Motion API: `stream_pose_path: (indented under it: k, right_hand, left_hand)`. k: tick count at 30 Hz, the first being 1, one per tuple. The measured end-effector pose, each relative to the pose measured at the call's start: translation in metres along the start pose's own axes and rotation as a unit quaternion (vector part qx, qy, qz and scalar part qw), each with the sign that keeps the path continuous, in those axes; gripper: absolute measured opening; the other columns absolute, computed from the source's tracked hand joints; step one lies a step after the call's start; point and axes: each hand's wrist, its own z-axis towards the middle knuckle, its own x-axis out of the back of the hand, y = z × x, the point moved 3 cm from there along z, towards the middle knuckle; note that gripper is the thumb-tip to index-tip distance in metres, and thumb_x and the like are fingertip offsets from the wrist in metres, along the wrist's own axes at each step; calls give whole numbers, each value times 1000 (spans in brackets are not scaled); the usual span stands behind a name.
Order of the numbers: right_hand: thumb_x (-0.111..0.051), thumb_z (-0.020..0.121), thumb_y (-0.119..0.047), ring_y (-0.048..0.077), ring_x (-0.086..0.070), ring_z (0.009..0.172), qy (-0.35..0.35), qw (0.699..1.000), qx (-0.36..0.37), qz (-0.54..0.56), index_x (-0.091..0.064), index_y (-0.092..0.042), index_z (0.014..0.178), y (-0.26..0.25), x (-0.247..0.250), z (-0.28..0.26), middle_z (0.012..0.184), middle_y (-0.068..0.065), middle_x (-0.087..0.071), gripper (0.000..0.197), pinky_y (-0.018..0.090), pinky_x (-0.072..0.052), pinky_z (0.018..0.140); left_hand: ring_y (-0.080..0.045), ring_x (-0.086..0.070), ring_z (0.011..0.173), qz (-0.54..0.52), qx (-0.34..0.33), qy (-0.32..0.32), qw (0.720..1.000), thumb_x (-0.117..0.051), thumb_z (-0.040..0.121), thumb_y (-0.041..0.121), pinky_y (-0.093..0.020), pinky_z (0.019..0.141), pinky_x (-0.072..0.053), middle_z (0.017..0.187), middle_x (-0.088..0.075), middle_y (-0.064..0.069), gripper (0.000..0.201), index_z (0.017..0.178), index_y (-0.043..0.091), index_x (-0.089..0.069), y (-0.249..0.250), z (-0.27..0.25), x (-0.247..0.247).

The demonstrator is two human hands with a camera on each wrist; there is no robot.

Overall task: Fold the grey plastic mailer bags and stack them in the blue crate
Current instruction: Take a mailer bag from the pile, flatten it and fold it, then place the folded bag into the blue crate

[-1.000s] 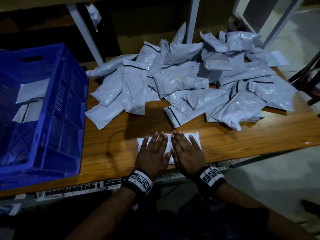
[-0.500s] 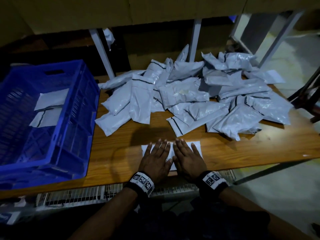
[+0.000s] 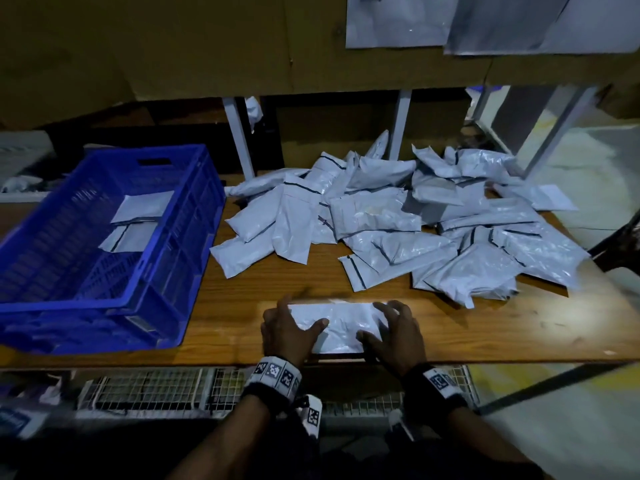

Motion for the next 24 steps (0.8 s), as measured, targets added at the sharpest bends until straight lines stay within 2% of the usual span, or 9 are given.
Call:
stream_pose_path:
  k: [4,8,10,12,14,17,19,22,24]
  right_hand:
    - [-94,67,-35,19,-51,118,85,985,-16,146,-59,-22,136,-1,9,7,137,9,-51,79,28,-46,91]
    - [-99,63,-28,17,-61,113,74,941,-67,324,-45,-18,152,-25,16,14,141,7,-58,104,39,-57,93]
    - [-98,65,-21,15,-62,112,68,935,-14,348,-48,-16,151,-55,19,16,131,6,-63,99,33,-57,93]
    - [-96,69,-18,10,-63,103,60,931,41,357,-56,-14,144,-93,20,16,117,4,-66,85,23,-55,85]
    - [-94,71,-15,7,-64,105,38,916,60,395,-60,-14,139,-136,20,17,118,3,-67,76,18,-53,86]
    - [-94,71,-13,3,-62,114,-4,880,67,470,-58,-22,141,-204,19,15,124,3,-65,80,25,-52,98]
    - [-96,67,-16,3,-65,113,-10,864,78,497,-62,-31,133,-248,15,14,120,1,-69,76,32,-55,99]
    - [-96,67,-12,8,-70,110,-33,857,96,505,-74,-31,113,-320,7,11,112,-5,-76,54,44,-58,98]
    - [-92,71,-5,4,-69,112,-36,856,127,499,-77,-29,110,-368,-2,7,112,-9,-77,48,50,-57,97]
  left_hand:
    - [-31,-46,128,-65,-14,61,996,-93,57,59,-40,101,-46,133,-56,-11,100,139,20,-52,1,7,15]
    - [-28,-53,131,-210,5,87,974,-97,64,25,-34,101,-47,139,-59,-13,87,139,8,-55,-1,6,50]
    - [-26,-58,124,-209,-19,134,968,-96,67,21,-33,95,-48,128,-64,-9,71,129,9,-63,-2,-1,82]
    - [-24,-59,118,-223,-49,172,958,-96,68,23,-39,95,-51,124,-65,-5,64,123,13,-65,-7,-6,120]
    - [-21,-59,116,-229,-88,206,947,-96,68,23,-37,94,-53,125,-65,-6,62,122,15,-66,-12,-8,164]
    - [-14,-60,109,-227,-137,243,933,-95,68,24,-19,87,-49,122,-66,-3,56,118,17,-70,-21,-5,234]
    - [-8,-60,105,-238,-159,261,922,-95,67,27,-15,86,-48,119,-69,0,52,113,20,-73,-32,-1,283]
    - [-12,-65,109,-276,-168,270,907,-96,62,43,-33,92,-55,118,-71,1,55,110,26,-75,-62,15,353]
    - [-14,-67,109,-316,-168,274,893,-96,56,51,-37,91,-57,117,-73,0,65,112,25,-75,-83,33,397]
